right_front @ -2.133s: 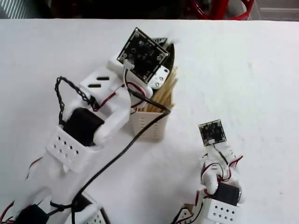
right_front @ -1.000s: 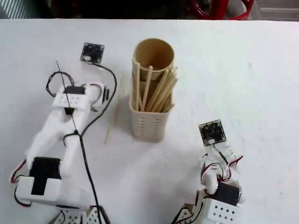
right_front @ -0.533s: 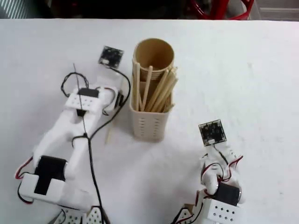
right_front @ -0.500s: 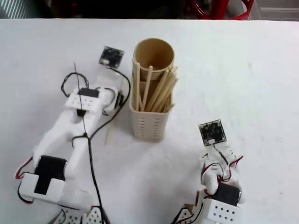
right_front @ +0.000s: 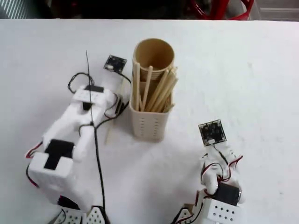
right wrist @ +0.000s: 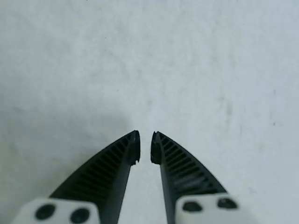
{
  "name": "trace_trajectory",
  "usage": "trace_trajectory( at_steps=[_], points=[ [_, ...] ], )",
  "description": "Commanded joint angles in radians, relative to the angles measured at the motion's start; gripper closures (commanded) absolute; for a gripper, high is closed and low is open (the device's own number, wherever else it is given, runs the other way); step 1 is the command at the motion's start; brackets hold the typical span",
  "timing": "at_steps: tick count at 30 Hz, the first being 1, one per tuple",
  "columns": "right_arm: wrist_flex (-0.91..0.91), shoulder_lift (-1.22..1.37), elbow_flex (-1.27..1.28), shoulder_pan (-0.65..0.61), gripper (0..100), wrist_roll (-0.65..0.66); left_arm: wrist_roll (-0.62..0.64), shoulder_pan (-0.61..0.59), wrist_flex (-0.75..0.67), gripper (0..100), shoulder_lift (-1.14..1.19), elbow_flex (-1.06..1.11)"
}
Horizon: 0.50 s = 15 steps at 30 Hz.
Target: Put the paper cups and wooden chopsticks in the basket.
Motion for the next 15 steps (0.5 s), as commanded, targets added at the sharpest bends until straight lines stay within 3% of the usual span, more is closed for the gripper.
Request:
trace_trajectory(
  at_steps=[1,7,15],
  points=[
    [0.004,-0.005,0.009,0.004,94.2,0.005,-0.012,0.013,0.091,84,0.053,-0.135],
    [0.004,-0.005,0.009,0.004,94.2,0.005,-0.012,0.013,0.198,97,0.142,-0.258],
    [0.004,-0.005,0.009,0.004,94.2,0.005,-0.006,0.007,0.212,98,0.153,-0.269]
  ],
)
